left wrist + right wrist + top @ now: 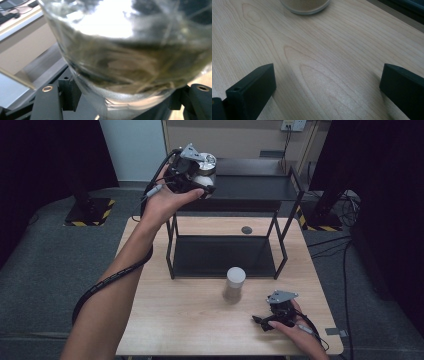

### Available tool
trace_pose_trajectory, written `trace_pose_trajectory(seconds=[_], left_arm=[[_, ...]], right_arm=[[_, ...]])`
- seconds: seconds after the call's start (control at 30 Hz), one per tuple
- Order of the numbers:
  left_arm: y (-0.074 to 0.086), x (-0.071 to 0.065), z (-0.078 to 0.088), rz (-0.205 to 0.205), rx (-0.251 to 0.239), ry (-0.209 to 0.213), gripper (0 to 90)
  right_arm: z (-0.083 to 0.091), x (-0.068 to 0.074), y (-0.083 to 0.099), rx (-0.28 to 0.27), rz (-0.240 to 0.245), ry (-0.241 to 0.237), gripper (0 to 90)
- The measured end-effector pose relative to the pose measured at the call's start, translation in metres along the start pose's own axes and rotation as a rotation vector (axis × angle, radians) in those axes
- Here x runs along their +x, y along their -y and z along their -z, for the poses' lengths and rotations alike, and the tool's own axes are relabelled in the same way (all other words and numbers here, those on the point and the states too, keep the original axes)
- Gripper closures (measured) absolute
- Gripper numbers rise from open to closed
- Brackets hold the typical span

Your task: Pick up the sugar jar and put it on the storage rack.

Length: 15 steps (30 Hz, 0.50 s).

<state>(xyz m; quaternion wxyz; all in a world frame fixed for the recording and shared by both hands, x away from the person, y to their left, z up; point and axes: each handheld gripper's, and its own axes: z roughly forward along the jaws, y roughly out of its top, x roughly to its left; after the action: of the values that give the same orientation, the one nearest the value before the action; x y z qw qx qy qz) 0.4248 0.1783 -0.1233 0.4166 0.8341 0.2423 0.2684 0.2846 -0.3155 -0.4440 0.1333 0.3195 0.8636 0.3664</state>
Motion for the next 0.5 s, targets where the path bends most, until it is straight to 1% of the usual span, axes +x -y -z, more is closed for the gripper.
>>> trace_pose_trajectory(seconds=[0.07, 0.2, 0.27, 0.3, 0.33, 0.37, 0.4, 0.5], left_arm=[[0.0, 0.003, -0.003, 0.015, -0.002, 0.003, 30.2], [-0.003, 0.004, -0.012, 0.029, 0.017, -0.019, 30.2], [-0.005, 0.003, -0.015, 0.033, 0.027, -0.029, 30.2], [-0.005, 0.003, -0.017, 0.034, 0.021, -0.033, 30.2], [-0.006, 0.003, -0.019, 0.045, 0.024, -0.03, 30.2], [-0.007, 0.002, -0.02, 0.043, 0.019, -0.035, 30.2], [-0.008, 0.002, -0.022, 0.05, 0.024, -0.034, 30.2], [-0.011, 0.0, -0.026, 0.052, 0.029, -0.038, 30.2]], right_arm=[[0.0, 0.0, 0.0, 0.0, 0.0, 0.0, 1.0], [0.0, -0.001, 0.0, 0.0, 0.002, -0.002, 1.0], [0.0, -0.001, 0.0, 0.0, 0.002, -0.002, 1.0], [0.0, -0.001, 0.0, 0.0, 0.002, -0.002, 1.1], [0.0, -0.001, 0.0, 0.0, 0.002, -0.002, 1.1], [0.0, -0.001, 0.0, 0.0, 0.002, -0.003, 1.1], [0.0, -0.001, 0.0, 0.0, 0.003, -0.003, 1.1], [0.0, -0.001, 0.0, -0.001, 0.003, -0.004, 1.1]])
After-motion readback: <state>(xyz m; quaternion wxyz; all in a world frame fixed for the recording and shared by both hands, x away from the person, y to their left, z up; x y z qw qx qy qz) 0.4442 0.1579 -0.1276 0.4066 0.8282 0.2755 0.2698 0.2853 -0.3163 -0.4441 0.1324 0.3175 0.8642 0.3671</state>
